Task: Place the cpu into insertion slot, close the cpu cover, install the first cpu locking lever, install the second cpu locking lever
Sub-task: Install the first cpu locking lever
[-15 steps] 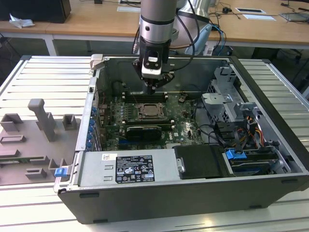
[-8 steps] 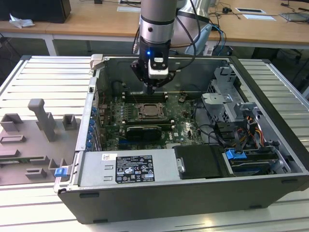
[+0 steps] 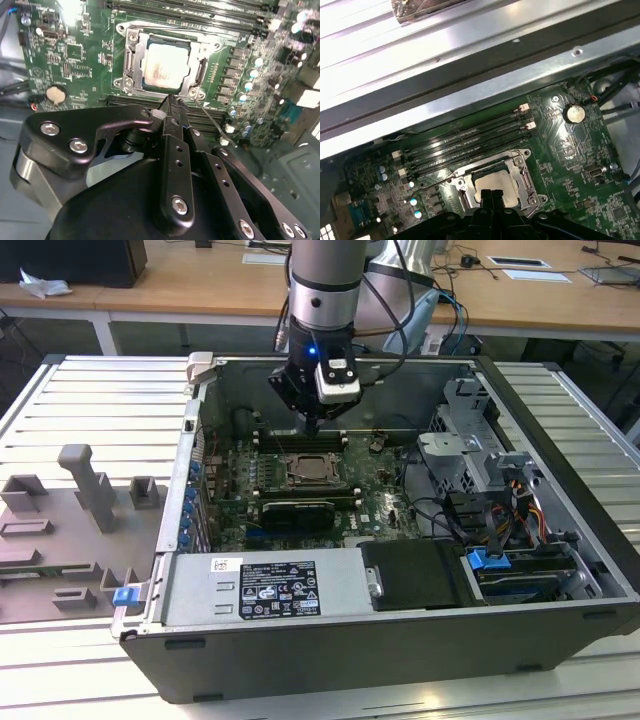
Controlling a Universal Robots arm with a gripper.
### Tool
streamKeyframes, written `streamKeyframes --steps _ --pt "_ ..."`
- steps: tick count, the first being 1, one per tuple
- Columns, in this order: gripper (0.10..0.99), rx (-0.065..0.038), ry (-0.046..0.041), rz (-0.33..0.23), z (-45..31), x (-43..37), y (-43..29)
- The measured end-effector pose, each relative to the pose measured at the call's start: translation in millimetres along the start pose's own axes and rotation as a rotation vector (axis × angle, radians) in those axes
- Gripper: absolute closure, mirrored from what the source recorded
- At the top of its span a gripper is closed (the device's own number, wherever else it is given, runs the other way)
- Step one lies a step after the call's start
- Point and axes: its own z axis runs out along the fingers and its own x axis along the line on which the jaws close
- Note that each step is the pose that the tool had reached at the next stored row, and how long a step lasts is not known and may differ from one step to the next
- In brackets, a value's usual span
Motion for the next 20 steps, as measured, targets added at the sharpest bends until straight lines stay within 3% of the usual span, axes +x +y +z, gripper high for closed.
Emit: streamKeyframes --steps 7,17,20 --pt "0.98 0.003 0.0035 -0.146 0.1 -0.1 0.0" --pt "0.98 0.005 0.004 -0.284 0.2 -0.1 0.0" --pt "0.98 0.007 0.0053 -0.386 0.3 0.0 0.0"
